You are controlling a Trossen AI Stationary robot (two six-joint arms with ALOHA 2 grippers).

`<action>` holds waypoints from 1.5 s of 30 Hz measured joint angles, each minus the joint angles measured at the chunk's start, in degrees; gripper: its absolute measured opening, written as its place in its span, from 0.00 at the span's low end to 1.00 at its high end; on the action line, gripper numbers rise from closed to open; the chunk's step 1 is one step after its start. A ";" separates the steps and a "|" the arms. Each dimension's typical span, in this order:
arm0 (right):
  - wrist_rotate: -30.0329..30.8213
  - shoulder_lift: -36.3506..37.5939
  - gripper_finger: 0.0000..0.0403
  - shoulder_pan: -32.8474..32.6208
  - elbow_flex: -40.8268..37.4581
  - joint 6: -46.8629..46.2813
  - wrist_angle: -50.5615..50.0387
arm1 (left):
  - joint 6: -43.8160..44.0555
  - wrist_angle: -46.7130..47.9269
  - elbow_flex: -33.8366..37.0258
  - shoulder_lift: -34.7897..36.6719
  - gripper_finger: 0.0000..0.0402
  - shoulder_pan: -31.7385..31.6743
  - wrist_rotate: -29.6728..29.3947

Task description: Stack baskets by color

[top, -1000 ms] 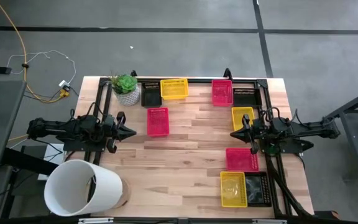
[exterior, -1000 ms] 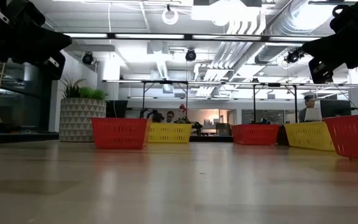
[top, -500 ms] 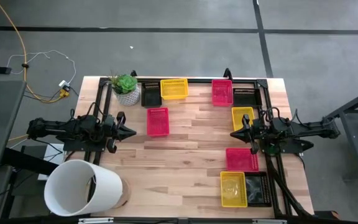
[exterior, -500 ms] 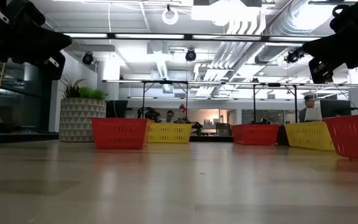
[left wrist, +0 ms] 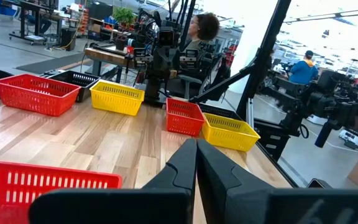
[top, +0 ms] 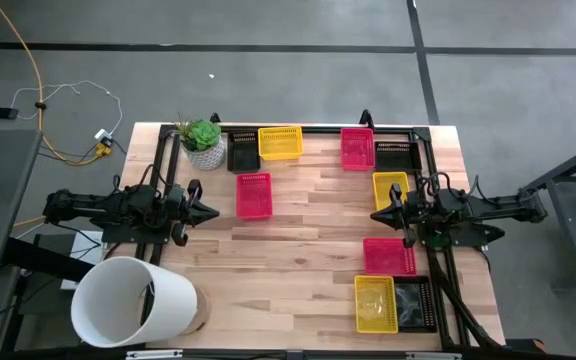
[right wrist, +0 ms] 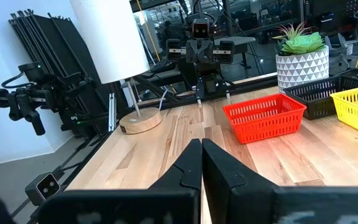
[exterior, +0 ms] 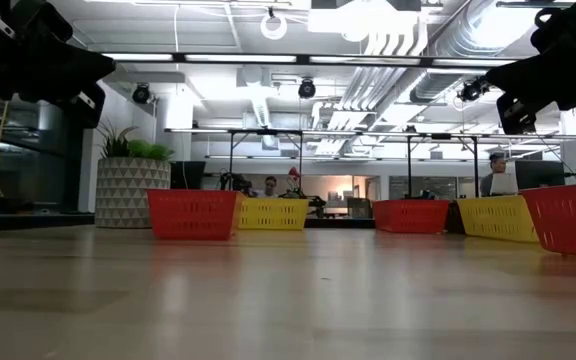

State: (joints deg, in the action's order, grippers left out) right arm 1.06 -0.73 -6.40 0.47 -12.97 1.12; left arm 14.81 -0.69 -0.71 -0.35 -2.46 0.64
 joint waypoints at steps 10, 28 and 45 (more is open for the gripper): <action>0.00 0.02 0.00 -0.01 0.00 0.02 0.01 | 0.02 0.00 0.00 0.00 0.00 -0.01 0.00; 22.90 -0.86 0.00 0.01 0.14 -17.83 35.06 | 0.02 0.01 0.00 -0.01 0.00 -0.02 0.00; 30.45 -28.33 0.00 0.00 24.11 -13.45 23.27 | 0.02 0.00 0.00 0.01 0.00 0.00 0.00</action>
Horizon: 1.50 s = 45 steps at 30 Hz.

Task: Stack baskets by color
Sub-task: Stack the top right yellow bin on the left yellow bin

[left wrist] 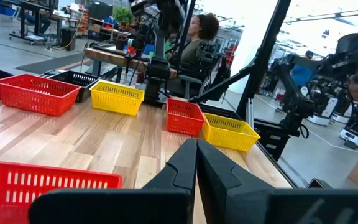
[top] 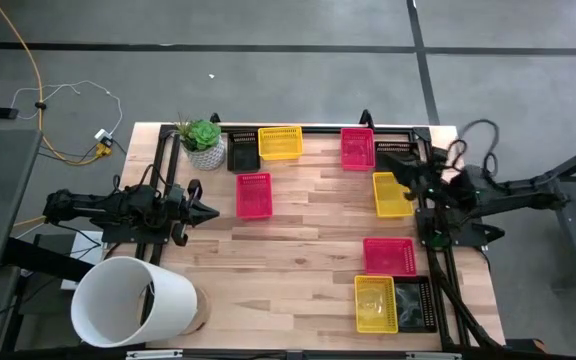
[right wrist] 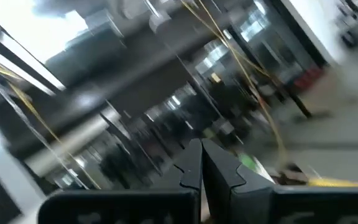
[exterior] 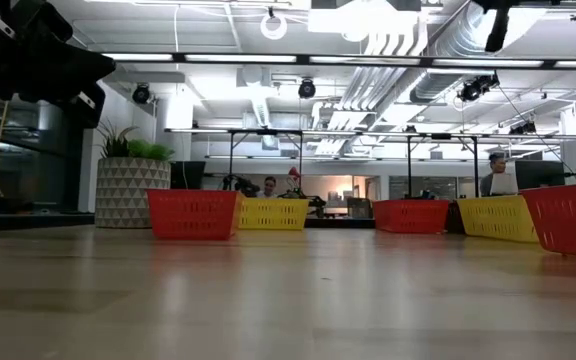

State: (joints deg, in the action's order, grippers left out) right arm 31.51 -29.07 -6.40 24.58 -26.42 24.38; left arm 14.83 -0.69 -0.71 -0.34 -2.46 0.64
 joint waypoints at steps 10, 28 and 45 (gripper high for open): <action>-1.54 -12.12 0.00 0.03 16.07 -9.78 -35.42 | -0.02 -0.68 0.00 -0.02 0.00 0.00 -0.06; -4.24 -12.98 0.00 0.03 20.36 -8.08 -49.47 | 10.30 -38.28 -7.49 -9.35 0.00 -0.03 -13.78; -1.67 -13.01 0.10 0.05 20.43 -14.77 -46.37 | -4.97 -21.42 -34.99 -41.99 0.00 -5.00 -16.31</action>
State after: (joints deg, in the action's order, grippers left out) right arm 29.84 -42.07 -6.35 45.01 -41.19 -21.98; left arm 9.86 -22.11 -35.70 -42.32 -7.46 -15.66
